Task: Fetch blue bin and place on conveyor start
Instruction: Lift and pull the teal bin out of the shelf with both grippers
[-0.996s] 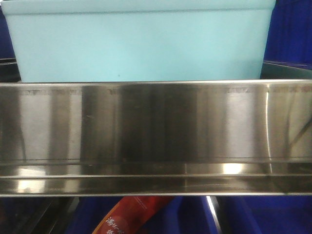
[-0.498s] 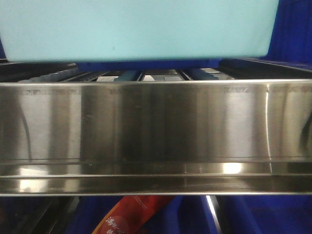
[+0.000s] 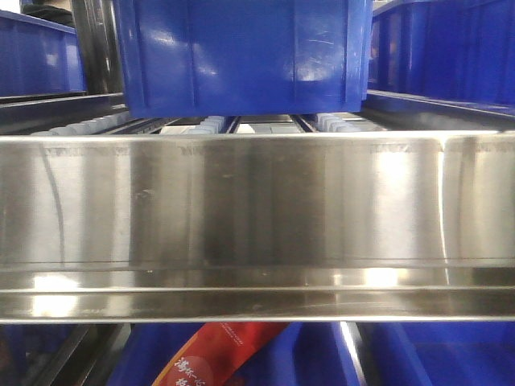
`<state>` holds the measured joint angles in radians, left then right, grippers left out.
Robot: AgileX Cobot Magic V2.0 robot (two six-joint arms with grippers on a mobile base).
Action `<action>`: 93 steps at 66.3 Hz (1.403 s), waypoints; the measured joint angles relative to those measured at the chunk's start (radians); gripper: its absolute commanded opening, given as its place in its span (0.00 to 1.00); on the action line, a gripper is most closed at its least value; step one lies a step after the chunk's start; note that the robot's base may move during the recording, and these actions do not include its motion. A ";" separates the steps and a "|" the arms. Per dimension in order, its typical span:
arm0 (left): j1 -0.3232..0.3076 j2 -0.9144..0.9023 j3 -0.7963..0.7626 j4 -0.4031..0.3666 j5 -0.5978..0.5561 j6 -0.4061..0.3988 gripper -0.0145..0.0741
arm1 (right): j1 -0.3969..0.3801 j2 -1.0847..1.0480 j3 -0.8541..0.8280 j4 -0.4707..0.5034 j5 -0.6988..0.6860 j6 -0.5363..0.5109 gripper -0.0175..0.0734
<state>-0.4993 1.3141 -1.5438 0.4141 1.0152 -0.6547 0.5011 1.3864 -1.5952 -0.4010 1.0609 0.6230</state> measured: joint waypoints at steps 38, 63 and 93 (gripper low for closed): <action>-0.092 0.080 -0.160 0.100 0.064 0.004 0.04 | 0.002 -0.039 0.000 -0.053 -0.010 0.005 0.01; -0.174 0.114 -0.171 0.223 0.101 -0.109 0.04 | -0.021 -0.041 0.000 -0.075 -0.004 0.005 0.01; -0.176 0.114 -0.165 0.237 0.073 -0.115 0.04 | -0.021 -0.041 -0.051 -0.082 0.017 -0.022 0.01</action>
<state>-0.6753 1.4276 -1.7085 0.6506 1.0883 -0.7697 0.4801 1.3454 -1.6467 -0.4829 1.0776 0.6013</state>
